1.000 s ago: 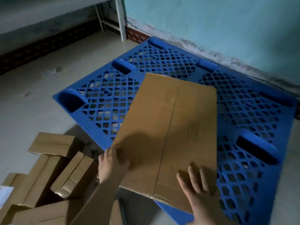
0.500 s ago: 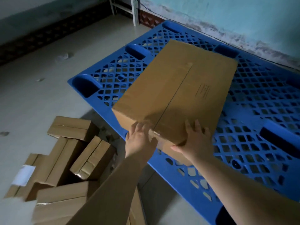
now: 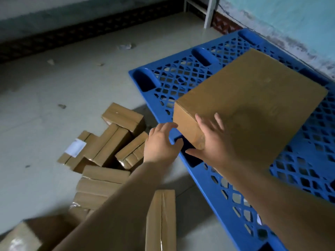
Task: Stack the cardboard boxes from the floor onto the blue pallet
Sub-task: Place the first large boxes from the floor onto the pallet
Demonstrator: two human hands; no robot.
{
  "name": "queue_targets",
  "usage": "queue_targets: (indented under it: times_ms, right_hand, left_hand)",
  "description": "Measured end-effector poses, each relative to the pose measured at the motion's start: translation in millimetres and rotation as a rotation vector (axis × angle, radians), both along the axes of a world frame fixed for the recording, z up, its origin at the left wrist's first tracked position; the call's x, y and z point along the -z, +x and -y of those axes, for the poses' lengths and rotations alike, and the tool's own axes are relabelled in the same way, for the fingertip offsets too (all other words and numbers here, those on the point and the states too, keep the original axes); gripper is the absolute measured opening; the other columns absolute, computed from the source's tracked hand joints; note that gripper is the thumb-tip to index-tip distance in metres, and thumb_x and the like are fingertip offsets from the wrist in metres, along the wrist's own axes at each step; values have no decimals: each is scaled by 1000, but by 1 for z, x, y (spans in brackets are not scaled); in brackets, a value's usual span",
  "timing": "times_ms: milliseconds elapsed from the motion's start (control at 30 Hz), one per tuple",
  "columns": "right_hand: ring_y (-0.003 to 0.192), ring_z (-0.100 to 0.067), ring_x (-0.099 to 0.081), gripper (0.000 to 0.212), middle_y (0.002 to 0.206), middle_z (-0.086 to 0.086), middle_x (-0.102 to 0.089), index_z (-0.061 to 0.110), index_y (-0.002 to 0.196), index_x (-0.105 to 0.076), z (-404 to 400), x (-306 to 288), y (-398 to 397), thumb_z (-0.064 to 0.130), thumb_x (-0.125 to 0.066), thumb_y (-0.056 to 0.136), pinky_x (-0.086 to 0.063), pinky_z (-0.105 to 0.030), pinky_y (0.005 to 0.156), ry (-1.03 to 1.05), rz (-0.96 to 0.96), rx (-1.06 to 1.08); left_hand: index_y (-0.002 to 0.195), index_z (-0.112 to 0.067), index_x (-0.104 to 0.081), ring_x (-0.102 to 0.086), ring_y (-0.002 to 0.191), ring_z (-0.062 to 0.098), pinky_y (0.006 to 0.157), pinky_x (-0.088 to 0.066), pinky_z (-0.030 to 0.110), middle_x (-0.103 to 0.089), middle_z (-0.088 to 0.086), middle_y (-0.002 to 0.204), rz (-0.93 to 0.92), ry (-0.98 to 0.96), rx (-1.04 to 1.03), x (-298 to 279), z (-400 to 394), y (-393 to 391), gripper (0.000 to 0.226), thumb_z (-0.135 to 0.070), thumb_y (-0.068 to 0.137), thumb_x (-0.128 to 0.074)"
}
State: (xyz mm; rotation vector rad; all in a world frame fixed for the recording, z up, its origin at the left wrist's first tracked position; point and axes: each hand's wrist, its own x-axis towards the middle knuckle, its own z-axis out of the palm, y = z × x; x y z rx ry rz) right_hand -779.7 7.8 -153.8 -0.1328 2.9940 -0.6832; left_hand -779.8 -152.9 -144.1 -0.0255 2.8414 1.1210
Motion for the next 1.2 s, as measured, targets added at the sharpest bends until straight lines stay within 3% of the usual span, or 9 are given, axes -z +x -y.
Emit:
queue_targets:
  times_ms: [133, 333, 400, 500, 633, 800, 867, 1100, 1200]
  right_hand:
    - [143, -20, 0, 100, 155, 3, -20, 31, 146, -14, 57, -25, 17, 47, -74, 68, -11, -47, 114, -114, 51, -175]
    - [143, -18, -7, 99, 153, 1, -25, 30, 145, -21, 153, -57, 97, 43, -78, 65, -15, -42, 114, -221, 73, -461]
    - [141, -18, -13, 98, 153, 2, -22, 38, 143, -18, 185, -62, 137, 41, -78, 66, -23, -37, 107, -263, 136, -536]
    - [135, -17, -28, 97, 150, 6, -28, 43, 142, -17, 233, -61, 200, 36, -78, 67, -31, -27, 92, -339, 192, -675]
    - [137, -18, -27, 95, 151, 7, -28, 40, 142, -19, 288, -46, 282, 35, -78, 68, -32, -30, 96, -397, 291, -804]
    - [138, -21, -27, 95, 151, 6, -27, 40, 142, -18, 344, -17, 400, 37, -78, 68, -32, -36, 103, -354, 384, -987]
    - [136, -22, -30, 95, 150, 4, -30, 38, 142, -20, 359, -6, 438, 36, -78, 67, -33, -38, 104, -328, 399, -1050]
    - [135, -17, -31, 96, 149, 2, -32, 30, 143, -25, 392, 56, 542, 35, -80, 65, -22, -21, 101, -225, 499, -1183]
    - [135, -19, -32, 97, 149, 2, -32, 30, 144, -24, 397, 88, 578, 36, -80, 65, -27, -31, 108, -185, 562, -1208]
  left_hand:
    - [120, -27, -54, -48, 117, 20, 97, -42, 38, -56, -2, 124, -25, 2, -216, -25, 70, 42, 43, -29, 78, -61]
    - [115, -29, -55, -52, 104, 11, 87, -46, 29, -55, -5, 122, -51, 105, -601, -49, 142, 176, 37, -27, 79, -61]
    - [115, -29, -54, -52, 95, 4, 83, -48, 24, -54, -7, 120, -50, 190, -733, -52, 160, 229, 37, -28, 79, -61]
    - [114, -28, -55, -57, 104, 13, 89, -52, 36, -57, -5, 117, -57, 256, -888, -49, 192, 306, 37, -27, 78, -62]
    - [115, -24, -56, -54, 98, 9, 79, -46, 20, -57, -7, 111, -74, 220, -1052, -39, 226, 403, 38, -24, 78, -64]
    - [113, -24, -56, -50, 103, 14, 91, -47, 37, -54, -8, 111, -54, 185, -1284, -11, 266, 541, 37, -25, 77, -64]
    - [114, -22, -56, -50, 101, 15, 89, -47, 37, -57, -3, 115, -46, 198, -1358, 1, 274, 587, 39, -22, 76, -64]
    - [112, -25, -56, -51, 104, 13, 85, -47, 33, -58, -5, 116, 44, 264, -1566, 57, 269, 718, 38, -21, 75, -61]
    - [114, -22, -57, -53, 107, 16, 92, -47, 38, -59, -2, 117, 69, 283, -1632, 86, 263, 760, 39, -20, 75, -60]
